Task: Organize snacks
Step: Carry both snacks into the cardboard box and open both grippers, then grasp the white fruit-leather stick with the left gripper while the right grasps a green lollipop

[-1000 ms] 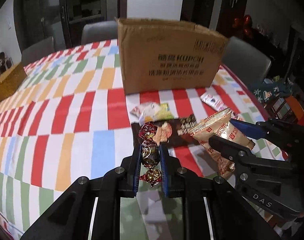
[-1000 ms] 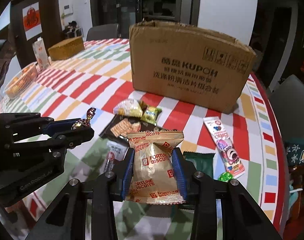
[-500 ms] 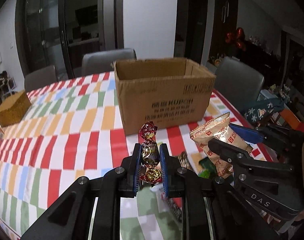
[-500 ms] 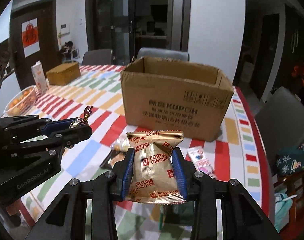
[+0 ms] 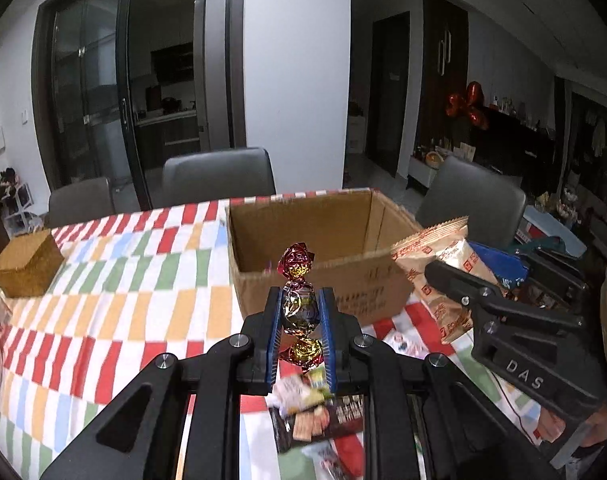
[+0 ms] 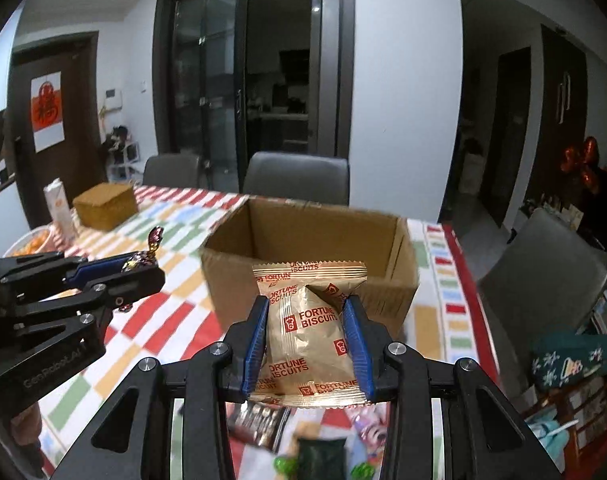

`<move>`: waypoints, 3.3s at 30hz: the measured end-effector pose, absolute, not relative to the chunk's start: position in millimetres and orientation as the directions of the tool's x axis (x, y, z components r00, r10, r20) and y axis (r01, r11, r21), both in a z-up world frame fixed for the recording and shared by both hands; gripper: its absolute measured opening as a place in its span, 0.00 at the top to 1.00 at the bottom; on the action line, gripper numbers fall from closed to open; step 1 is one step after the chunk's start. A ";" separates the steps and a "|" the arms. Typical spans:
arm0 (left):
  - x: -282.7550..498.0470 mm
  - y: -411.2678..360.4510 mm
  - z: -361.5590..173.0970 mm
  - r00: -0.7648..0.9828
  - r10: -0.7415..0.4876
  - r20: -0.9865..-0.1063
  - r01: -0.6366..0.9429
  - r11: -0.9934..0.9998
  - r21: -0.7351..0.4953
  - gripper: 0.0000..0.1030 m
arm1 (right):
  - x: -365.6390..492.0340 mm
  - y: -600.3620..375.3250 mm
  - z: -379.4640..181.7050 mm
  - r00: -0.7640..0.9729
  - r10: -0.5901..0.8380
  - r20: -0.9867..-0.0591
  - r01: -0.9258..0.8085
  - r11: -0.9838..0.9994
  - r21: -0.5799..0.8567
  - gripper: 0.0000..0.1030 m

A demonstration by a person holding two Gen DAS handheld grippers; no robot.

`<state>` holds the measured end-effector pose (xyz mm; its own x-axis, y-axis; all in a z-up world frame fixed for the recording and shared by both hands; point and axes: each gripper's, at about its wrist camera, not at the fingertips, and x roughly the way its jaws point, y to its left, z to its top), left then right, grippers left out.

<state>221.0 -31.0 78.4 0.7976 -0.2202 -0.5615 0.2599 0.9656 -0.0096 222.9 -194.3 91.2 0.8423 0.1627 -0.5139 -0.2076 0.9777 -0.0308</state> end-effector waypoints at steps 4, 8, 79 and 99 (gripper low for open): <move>236.9 -35.2 89.8 0.802 -0.227 -0.553 0.271 0.963 -0.003 0.82 | 236.9 -199.8 105.7 0.859 0.151 -0.489 -0.189 0.981 -0.029 0.62; 254.7 -37.8 98.0 0.804 -0.238 -0.546 0.276 0.961 -0.011 0.81 | 256.1 -205.7 115.8 0.863 0.158 -0.481 -0.184 0.983 -0.008 0.62; 153.9 -34.9 -30.5 0.631 -0.131 -0.765 0.231 0.973 0.023 0.08 | 164.9 -192.4 -9.4 0.667 0.164 -0.727 -0.295 0.954 -0.055 0.43; 173.9 -48.4 -91.2 0.458 -0.193 -0.868 0.278 0.958 -0.067 0.39 | 190.7 -186.2 -61.3 0.535 0.162 -0.829 -0.329 0.944 -0.028 0.56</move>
<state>173.9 -48.4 -91.2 0.4579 -0.1935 -0.8677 0.2776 0.9583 -0.0672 190.7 -186.2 -61.3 0.5352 0.1621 -0.8290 -0.3290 0.9439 -0.0278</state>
